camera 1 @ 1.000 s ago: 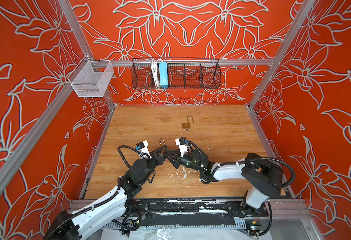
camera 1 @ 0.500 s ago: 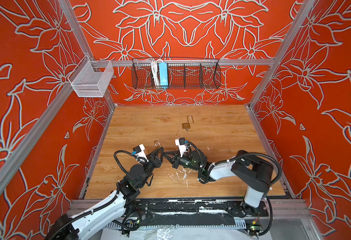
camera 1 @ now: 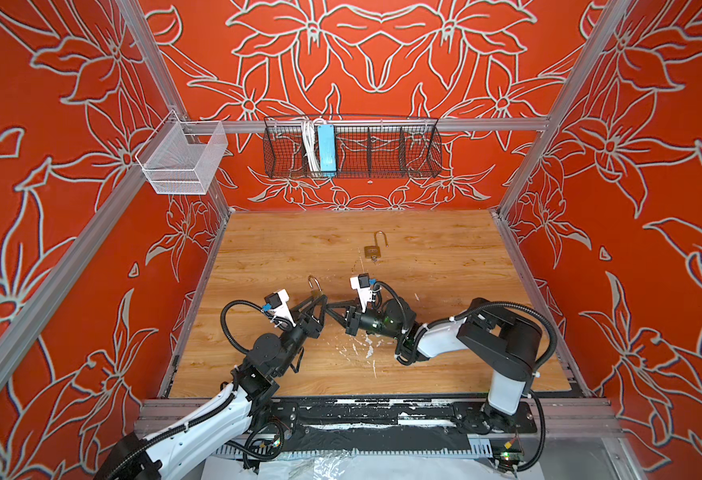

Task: Unlock with the key

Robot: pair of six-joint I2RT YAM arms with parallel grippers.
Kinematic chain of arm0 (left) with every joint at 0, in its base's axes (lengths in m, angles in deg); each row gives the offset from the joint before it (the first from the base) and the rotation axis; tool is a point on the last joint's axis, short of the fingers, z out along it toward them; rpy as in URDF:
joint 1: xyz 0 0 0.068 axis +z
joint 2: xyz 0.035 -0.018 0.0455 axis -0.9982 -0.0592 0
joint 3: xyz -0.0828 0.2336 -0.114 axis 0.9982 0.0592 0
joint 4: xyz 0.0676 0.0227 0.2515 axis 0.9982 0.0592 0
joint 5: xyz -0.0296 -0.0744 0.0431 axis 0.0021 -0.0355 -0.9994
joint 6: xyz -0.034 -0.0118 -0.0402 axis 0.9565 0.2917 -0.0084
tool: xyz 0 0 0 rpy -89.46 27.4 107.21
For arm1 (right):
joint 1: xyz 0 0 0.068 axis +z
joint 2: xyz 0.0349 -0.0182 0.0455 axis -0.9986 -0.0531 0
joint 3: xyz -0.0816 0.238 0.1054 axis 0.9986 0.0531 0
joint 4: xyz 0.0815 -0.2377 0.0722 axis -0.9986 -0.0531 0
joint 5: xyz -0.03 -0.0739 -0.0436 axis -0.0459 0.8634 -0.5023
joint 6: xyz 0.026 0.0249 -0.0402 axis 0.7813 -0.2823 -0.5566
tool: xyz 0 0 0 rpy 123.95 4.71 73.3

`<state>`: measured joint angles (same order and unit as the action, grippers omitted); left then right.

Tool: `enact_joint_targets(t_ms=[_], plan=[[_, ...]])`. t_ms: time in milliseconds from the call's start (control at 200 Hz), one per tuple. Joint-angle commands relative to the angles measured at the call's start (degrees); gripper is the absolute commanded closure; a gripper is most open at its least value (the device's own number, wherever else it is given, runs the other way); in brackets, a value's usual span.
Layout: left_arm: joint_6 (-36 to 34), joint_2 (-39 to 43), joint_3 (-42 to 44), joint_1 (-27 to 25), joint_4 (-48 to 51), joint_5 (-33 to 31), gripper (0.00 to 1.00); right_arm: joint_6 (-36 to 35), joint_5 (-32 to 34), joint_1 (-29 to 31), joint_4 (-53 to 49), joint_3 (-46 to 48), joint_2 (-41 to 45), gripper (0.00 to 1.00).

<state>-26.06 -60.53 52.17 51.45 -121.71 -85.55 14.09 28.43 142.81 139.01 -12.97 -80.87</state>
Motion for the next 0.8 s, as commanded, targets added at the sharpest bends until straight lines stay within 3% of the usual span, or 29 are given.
enact_joint_targets(t_ms=[0,135,290,415,515,631,796], plan=[[-2.0,1.4,-2.7,0.4,-0.1,1.3,1.00,-0.8,0.3,-0.1,0.5,0.0,3.6,0.91],[-2.5,2.9,-5.7,0.4,6.3,-1.3,1.00,-3.4,2.6,0.0,-2.4,3.0,5.2,0.68],[-4.3,2.3,-7.7,1.0,8.0,-1.6,1.00,-5.7,5.1,-0.5,-6.0,8.7,10.1,0.59],[-6.8,0.7,-7.8,1.4,7.0,1.4,1.00,-10.7,8.3,-1.2,-15.4,12.1,18.3,0.40],[-9.9,-0.4,-8.7,1.6,7.4,8.8,1.00,-16.0,13.1,-2.0,-27.2,13.7,28.4,0.34],[-13.7,-1.8,-9.2,1.6,4.6,22.5,1.00,-22.1,18.9,-2.7,-36.3,14.3,39.2,0.26],[-14.0,-2.4,-9.3,1.6,0.2,33.0,1.00,-22.8,10.8,-7.2,-36.6,14.6,45.1,0.26]])
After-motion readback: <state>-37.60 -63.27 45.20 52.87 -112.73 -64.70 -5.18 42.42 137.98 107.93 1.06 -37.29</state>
